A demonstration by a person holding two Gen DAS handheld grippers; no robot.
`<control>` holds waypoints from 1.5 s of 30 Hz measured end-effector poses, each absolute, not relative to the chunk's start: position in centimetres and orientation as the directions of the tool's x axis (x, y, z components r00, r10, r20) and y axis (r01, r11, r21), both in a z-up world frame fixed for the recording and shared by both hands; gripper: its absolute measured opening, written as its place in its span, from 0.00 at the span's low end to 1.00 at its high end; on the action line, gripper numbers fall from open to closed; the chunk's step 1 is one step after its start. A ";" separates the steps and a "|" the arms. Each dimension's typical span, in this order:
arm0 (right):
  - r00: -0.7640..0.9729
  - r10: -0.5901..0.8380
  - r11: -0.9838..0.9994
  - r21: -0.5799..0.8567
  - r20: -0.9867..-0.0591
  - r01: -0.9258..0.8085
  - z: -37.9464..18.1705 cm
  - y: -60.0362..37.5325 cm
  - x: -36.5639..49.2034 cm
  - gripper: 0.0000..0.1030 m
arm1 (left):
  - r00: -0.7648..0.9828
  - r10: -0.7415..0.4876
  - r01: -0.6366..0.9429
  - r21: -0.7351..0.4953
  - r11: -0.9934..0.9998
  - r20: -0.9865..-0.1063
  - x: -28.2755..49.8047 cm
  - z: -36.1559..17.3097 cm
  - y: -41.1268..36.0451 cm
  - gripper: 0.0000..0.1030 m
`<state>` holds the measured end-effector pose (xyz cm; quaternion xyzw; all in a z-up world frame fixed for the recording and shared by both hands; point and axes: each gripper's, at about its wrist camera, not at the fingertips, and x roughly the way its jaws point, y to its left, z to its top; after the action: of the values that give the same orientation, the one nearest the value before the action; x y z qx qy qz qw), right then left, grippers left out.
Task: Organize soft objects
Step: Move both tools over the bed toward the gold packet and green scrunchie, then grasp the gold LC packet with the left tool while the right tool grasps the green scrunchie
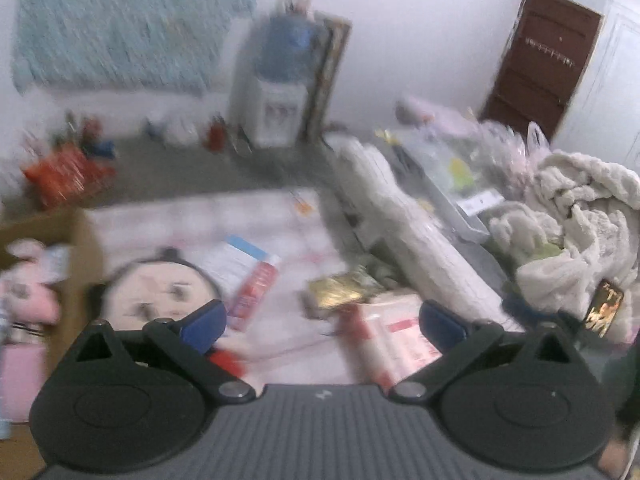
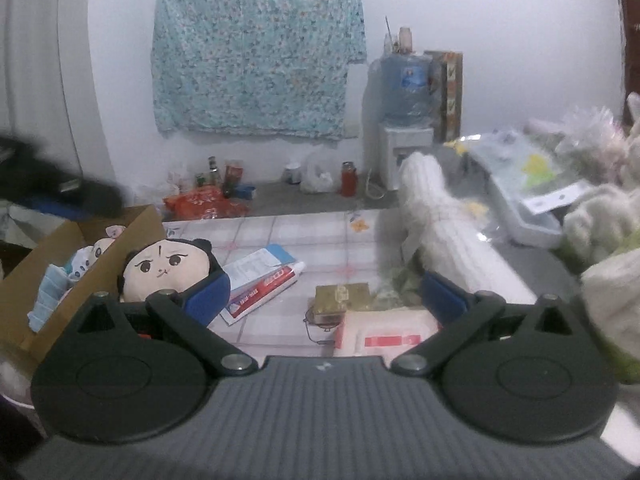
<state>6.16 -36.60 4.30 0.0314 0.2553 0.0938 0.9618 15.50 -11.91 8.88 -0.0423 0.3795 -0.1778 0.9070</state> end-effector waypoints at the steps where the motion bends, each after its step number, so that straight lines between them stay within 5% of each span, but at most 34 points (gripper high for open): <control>1: 0.846 0.203 0.979 0.118 -0.493 -0.166 3.9 -37.0 6.8 0.99 | 0.620 -0.372 0.296 -0.233 0.926 -0.690 17.0 8.3 -13.0 1.00; 12: 0.784 0.192 0.981 0.098 -0.590 -0.167 -1.3 -39.2 12.9 0.99 | 0.398 -0.368 0.228 -0.298 0.927 -0.840 32.7 -3.3 -22.5 0.93; 22: 0.777 0.166 0.986 0.082 -0.607 -0.146 -3.2 -40.5 15.0 0.98 | 0.314 -0.262 0.215 -0.200 0.956 -0.913 37.5 -9.5 -25.8 0.89; 39: 0.784 0.181 0.975 0.007 -0.594 -0.221 -2.1 -39.9 17.7 0.96 | 0.347 -0.219 0.190 -0.160 0.969 -0.912 37.4 -9.2 -24.0 0.80; 45: 0.674 0.258 0.944 0.032 -0.693 -0.328 -3.8 -39.2 23.4 0.76 | 0.460 -0.244 0.179 -0.180 0.967 -0.854 35.9 -4.6 -21.5 0.80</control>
<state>23.44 -39.24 -3.84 -0.0474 0.3709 0.1602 0.9135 35.89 -21.53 -4.63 -0.0323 0.5045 -0.1240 0.8539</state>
